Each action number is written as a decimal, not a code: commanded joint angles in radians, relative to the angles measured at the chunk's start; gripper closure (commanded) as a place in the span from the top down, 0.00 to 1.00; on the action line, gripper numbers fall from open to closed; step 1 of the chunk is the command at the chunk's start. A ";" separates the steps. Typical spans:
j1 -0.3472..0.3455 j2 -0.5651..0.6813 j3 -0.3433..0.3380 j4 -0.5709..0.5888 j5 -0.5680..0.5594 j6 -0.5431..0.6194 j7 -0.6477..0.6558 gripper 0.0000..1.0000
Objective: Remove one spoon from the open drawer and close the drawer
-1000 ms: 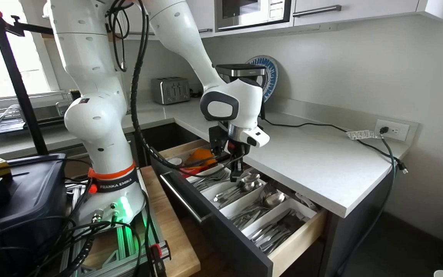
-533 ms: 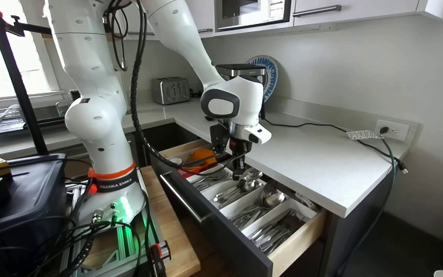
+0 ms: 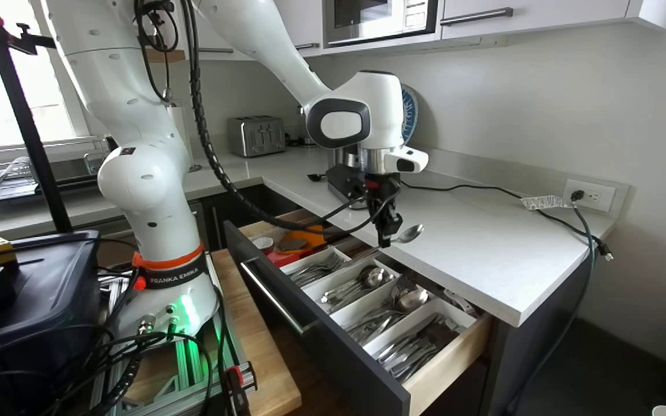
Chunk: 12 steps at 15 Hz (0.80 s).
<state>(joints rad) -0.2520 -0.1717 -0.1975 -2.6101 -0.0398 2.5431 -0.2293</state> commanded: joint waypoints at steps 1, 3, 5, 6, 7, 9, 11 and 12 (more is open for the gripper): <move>0.046 -0.031 -0.002 0.047 -0.039 -0.011 -0.108 0.02; 0.081 -0.022 0.004 0.078 -0.027 0.011 -0.168 0.02; 0.119 0.000 0.011 0.114 0.000 0.031 -0.215 0.02; 0.137 0.011 0.018 0.131 0.004 0.042 -0.222 0.02; 0.154 0.029 0.024 0.153 0.011 0.045 -0.227 0.02; 0.185 0.070 0.041 0.201 0.019 0.046 -0.229 0.02; 0.204 0.128 0.059 0.254 0.029 0.040 -0.222 0.02; 0.206 0.158 0.070 0.279 0.023 0.031 -0.205 0.02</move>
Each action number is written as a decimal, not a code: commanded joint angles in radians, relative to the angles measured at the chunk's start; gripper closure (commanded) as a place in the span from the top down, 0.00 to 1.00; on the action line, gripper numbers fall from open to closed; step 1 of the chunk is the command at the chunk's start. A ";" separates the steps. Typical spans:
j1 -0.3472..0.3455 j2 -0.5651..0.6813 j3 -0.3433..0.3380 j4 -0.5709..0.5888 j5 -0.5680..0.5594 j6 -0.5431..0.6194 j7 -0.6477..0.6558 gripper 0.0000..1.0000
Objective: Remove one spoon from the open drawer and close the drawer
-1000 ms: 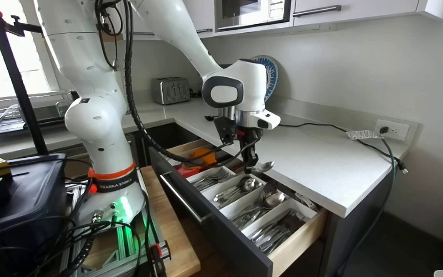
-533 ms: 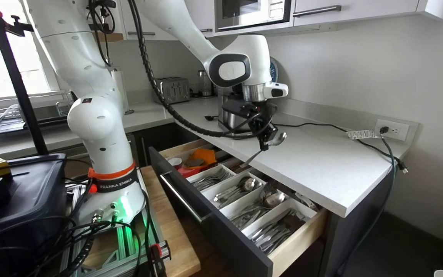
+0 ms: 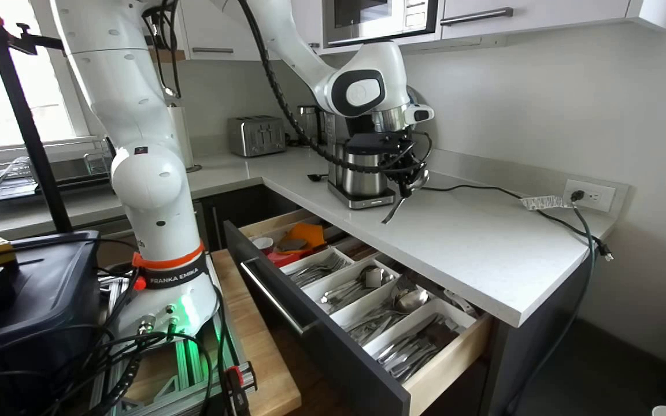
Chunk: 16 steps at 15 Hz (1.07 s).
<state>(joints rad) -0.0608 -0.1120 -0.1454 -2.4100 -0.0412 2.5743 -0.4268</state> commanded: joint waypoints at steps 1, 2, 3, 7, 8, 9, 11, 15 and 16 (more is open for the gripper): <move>0.014 0.132 0.030 0.104 0.011 -0.006 0.018 0.02; 0.014 0.159 0.039 0.124 0.008 -0.011 0.034 0.02; 0.013 0.189 0.049 0.145 0.009 -0.016 0.047 0.02; 0.003 0.282 0.083 0.218 0.038 -0.026 0.060 0.02; -0.001 0.305 0.088 0.236 0.043 -0.029 0.065 0.02; -0.003 0.321 0.092 0.252 0.042 -0.035 0.074 0.02; -0.008 0.354 0.099 0.280 0.051 -0.053 0.079 0.02; -0.019 0.409 0.106 0.331 0.052 -0.090 0.104 0.02; -0.021 0.418 0.108 0.339 0.052 -0.096 0.107 0.02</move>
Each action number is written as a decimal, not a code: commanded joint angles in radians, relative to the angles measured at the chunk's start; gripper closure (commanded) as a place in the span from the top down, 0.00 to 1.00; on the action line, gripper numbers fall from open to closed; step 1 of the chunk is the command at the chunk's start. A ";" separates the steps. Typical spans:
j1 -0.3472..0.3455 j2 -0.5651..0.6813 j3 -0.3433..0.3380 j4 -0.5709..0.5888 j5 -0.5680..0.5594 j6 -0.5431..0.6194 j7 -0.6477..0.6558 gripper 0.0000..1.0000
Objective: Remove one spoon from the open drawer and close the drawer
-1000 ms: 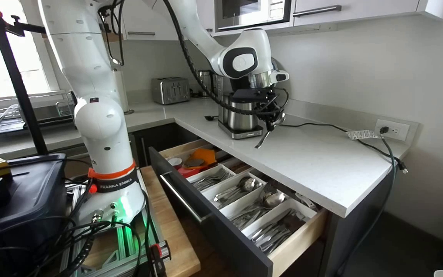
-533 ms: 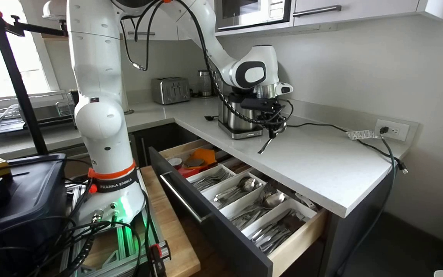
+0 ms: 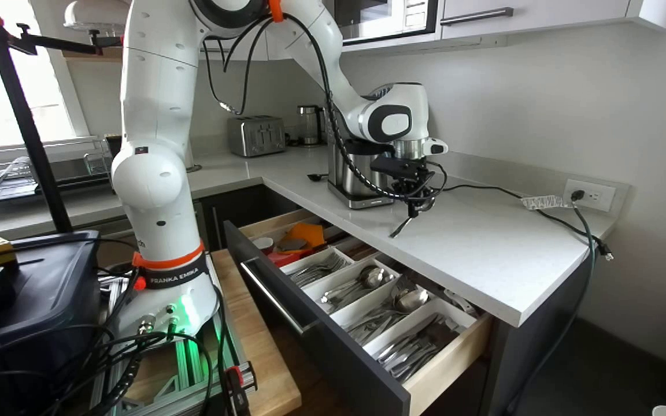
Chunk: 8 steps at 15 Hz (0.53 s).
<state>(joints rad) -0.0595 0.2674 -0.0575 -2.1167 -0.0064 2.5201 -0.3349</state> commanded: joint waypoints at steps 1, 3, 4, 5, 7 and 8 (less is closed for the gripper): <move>-0.024 0.048 0.021 0.056 0.018 -0.049 0.017 0.02; -0.029 0.065 0.024 0.071 0.020 -0.059 0.020 0.02; -0.030 0.072 0.025 0.078 0.019 -0.065 0.023 0.02; -0.032 0.080 0.027 0.084 0.020 -0.071 0.022 0.02; -0.036 0.090 0.029 0.092 0.022 -0.081 0.025 0.02; -0.037 0.095 0.030 0.096 0.023 -0.086 0.027 0.02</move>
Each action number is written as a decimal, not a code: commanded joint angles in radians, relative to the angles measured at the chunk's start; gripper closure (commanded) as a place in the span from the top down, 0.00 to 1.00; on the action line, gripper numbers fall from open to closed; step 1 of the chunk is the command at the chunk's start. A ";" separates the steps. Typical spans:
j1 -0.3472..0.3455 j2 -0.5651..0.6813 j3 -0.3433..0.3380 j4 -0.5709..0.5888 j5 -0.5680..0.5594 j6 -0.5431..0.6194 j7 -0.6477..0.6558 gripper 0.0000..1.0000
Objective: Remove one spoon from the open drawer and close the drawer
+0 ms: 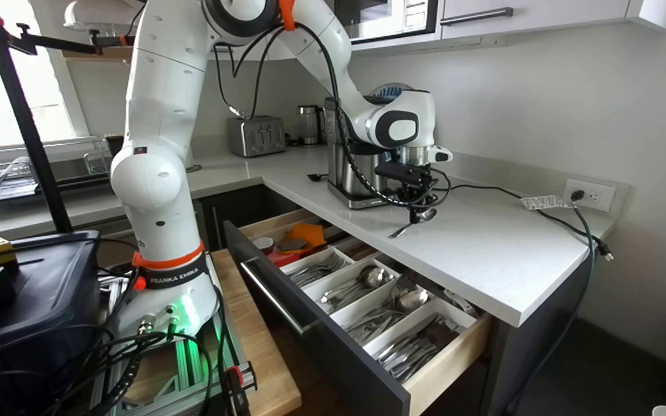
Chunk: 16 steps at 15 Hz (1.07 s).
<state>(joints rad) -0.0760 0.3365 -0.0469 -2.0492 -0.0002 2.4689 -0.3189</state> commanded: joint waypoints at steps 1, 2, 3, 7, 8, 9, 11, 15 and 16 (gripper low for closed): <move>-0.022 0.029 0.021 0.030 0.018 -0.037 0.010 0.02; -0.021 0.026 0.018 0.033 0.019 -0.049 0.022 0.33; -0.029 0.021 0.026 0.030 0.036 -0.053 0.006 0.34; -0.040 -0.052 0.018 -0.037 0.049 -0.033 0.009 0.62; -0.052 -0.092 0.018 -0.079 0.066 -0.031 -0.004 0.70; -0.056 -0.112 0.014 -0.100 0.068 -0.030 -0.005 0.77; -0.079 -0.179 0.012 -0.180 0.102 -0.040 -0.047 0.92; -0.123 -0.314 -0.033 -0.363 0.161 -0.043 -0.123 1.00; -0.132 -0.344 -0.055 -0.408 0.165 -0.036 -0.116 1.00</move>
<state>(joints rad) -0.1791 0.1159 -0.0633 -2.3030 0.1289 2.4321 -0.4008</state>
